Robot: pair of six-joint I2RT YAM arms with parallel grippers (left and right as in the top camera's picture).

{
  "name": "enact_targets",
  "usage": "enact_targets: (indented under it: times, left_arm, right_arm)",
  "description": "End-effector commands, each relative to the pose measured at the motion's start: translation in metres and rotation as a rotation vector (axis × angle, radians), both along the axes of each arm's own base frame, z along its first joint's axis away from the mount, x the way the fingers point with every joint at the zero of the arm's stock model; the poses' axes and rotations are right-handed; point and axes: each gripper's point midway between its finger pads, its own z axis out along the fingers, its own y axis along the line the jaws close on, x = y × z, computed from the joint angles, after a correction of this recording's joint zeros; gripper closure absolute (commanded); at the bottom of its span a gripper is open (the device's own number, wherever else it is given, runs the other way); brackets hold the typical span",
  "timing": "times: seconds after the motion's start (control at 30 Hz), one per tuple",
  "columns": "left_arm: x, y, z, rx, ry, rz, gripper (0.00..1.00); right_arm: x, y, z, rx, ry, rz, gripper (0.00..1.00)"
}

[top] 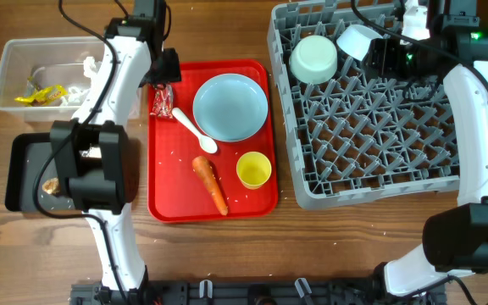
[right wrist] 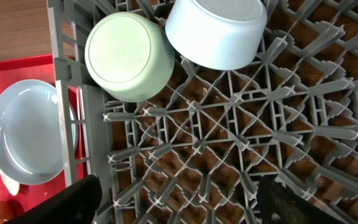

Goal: Sort waste into correct bins and load items into the dishwasher rack
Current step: 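Grasp the red snack wrapper on the red tray with left gripper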

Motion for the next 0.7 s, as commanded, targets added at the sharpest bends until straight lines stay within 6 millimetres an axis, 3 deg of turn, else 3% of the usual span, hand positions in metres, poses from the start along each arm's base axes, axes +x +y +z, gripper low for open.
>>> enact_targets:
  times: [0.0, 0.1, 0.27, 0.43, 0.47, 0.5, 0.53, 0.6, 0.67]
  left_arm:
    - [-0.014, 0.005, -0.051, 0.035, 0.111, 0.002, 0.30]
    - [-0.017, 0.005, -0.066, 0.037, 0.142, 0.002, 0.30]
    - [-0.013, 0.002, -0.072, 0.018, 0.134, -0.002, 0.34]
    - [-0.020, -0.001, -0.101, 0.006, 0.196, -0.005, 0.38]
    - [-0.020, -0.002, -0.103, 0.002, 0.197, -0.006, 0.45]
    - [-0.020, -0.002, -0.104, 0.002, 0.196, -0.006, 0.80]
    - [-0.020, -0.002, -0.103, 0.002, 0.196, -0.006, 0.96]
    - [-0.018, -0.006, -0.097, -0.020, 0.186, -0.010, 0.96]
    - [-0.010, -0.008, -0.070, -0.031, 0.143, -0.011, 0.96]
  right_arm:
    - [0.003, -0.001, -0.007, -0.017, 0.011, 0.013, 0.17]
    - [0.003, -0.001, -0.007, -0.016, 0.011, 0.014, 0.18]
    - [0.004, -0.001, -0.006, -0.017, 0.008, 0.013, 0.18]
    - [0.004, -0.001, -0.006, -0.018, 0.008, 0.014, 0.17]
    - [0.003, -0.001, -0.007, -0.017, 0.011, 0.014, 0.17]
    - [0.003, -0.002, -0.007, -0.018, 0.011, 0.014, 0.18]
    - [0.004, -0.001, -0.006, -0.018, 0.007, 0.014, 0.17]
    - [0.003, -0.001, -0.007, -0.017, 0.013, 0.014, 0.18]
    - [0.003, -0.001, -0.007, -0.017, 0.013, 0.014, 0.17]
